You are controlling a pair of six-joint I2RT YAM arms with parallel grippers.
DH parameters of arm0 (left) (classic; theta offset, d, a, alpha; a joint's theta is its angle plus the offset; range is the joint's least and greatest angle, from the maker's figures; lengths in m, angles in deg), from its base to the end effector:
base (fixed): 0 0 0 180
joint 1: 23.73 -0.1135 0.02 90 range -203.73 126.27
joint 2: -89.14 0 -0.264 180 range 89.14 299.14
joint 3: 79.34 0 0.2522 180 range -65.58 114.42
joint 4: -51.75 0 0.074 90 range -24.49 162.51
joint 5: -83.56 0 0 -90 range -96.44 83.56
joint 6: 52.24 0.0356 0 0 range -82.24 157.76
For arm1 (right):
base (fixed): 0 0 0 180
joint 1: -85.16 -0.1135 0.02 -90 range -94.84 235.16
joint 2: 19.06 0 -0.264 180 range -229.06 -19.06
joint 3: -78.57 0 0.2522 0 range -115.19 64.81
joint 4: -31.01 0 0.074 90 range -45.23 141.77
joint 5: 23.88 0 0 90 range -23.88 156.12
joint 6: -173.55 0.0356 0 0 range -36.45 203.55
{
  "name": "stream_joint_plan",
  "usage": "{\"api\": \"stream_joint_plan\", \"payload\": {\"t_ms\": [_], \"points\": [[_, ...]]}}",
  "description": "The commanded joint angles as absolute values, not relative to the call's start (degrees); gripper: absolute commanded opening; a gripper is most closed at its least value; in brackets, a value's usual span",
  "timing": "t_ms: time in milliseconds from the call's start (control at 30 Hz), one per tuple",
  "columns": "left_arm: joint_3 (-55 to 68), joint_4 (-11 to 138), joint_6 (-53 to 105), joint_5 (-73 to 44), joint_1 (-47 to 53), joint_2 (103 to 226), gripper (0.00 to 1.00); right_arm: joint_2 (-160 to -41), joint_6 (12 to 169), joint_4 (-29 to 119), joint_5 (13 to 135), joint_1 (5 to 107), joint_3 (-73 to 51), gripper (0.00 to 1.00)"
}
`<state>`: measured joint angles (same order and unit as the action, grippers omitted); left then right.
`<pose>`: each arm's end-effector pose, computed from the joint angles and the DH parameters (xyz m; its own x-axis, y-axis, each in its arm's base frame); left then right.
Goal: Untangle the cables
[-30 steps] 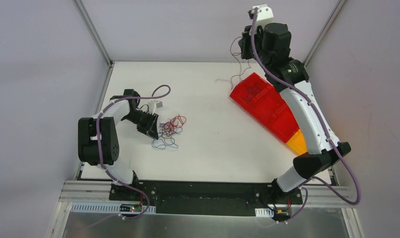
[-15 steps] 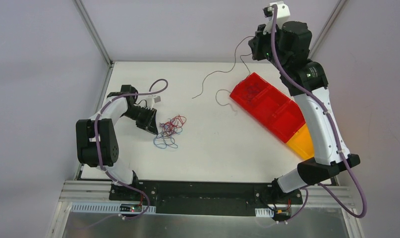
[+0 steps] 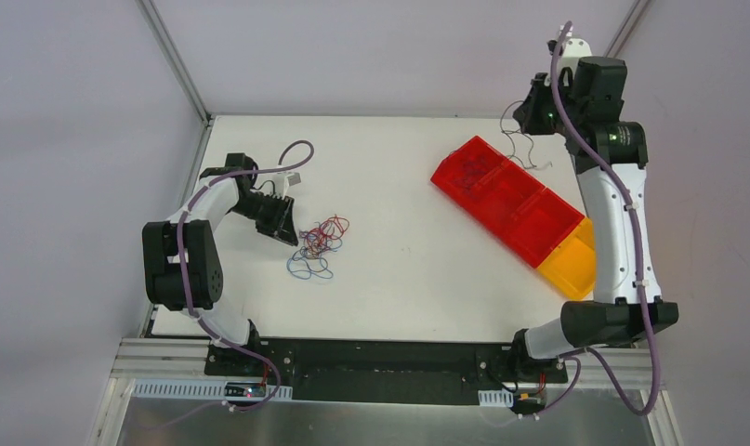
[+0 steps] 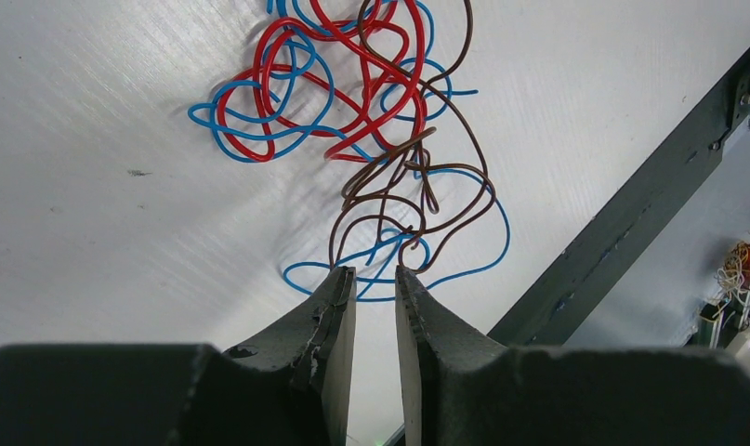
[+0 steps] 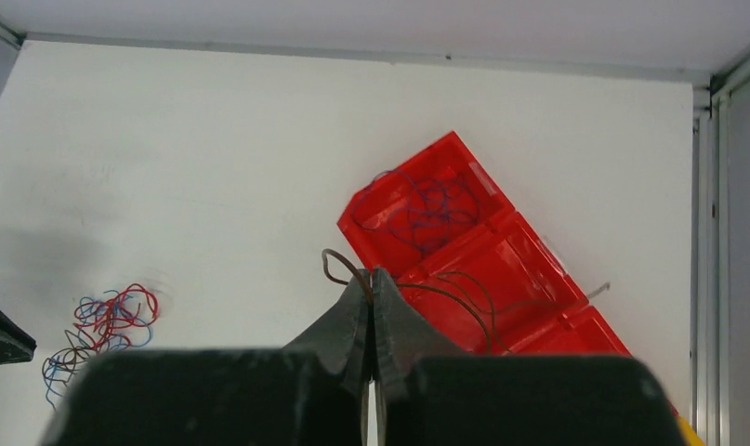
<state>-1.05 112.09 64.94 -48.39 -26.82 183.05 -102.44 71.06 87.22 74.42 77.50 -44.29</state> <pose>0.3061 -0.0073 0.2115 -0.8061 0.2967 -0.5120 0.5509 0.6923 -0.4661 0.2856 0.0436 0.5046 -0.2204 -0.2456 -0.9440 -0.3242 0.9312 -0.1665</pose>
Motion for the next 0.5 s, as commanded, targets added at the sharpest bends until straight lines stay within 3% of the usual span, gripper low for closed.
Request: {"api": "stream_joint_plan", "payload": {"t_ms": [0, 467], "points": [[0.86, 113.36, 64.87, -50.10, -27.07, 183.71, 0.23, -104.29, 73.14, 86.40, 82.08, 84.49, -42.51, 0.00], [-0.54, 113.34, 64.93, -49.69, -27.12, 184.15, 0.23, -107.11, 74.59, 85.63, 92.86, 88.04, -45.26, 0.00]]}}
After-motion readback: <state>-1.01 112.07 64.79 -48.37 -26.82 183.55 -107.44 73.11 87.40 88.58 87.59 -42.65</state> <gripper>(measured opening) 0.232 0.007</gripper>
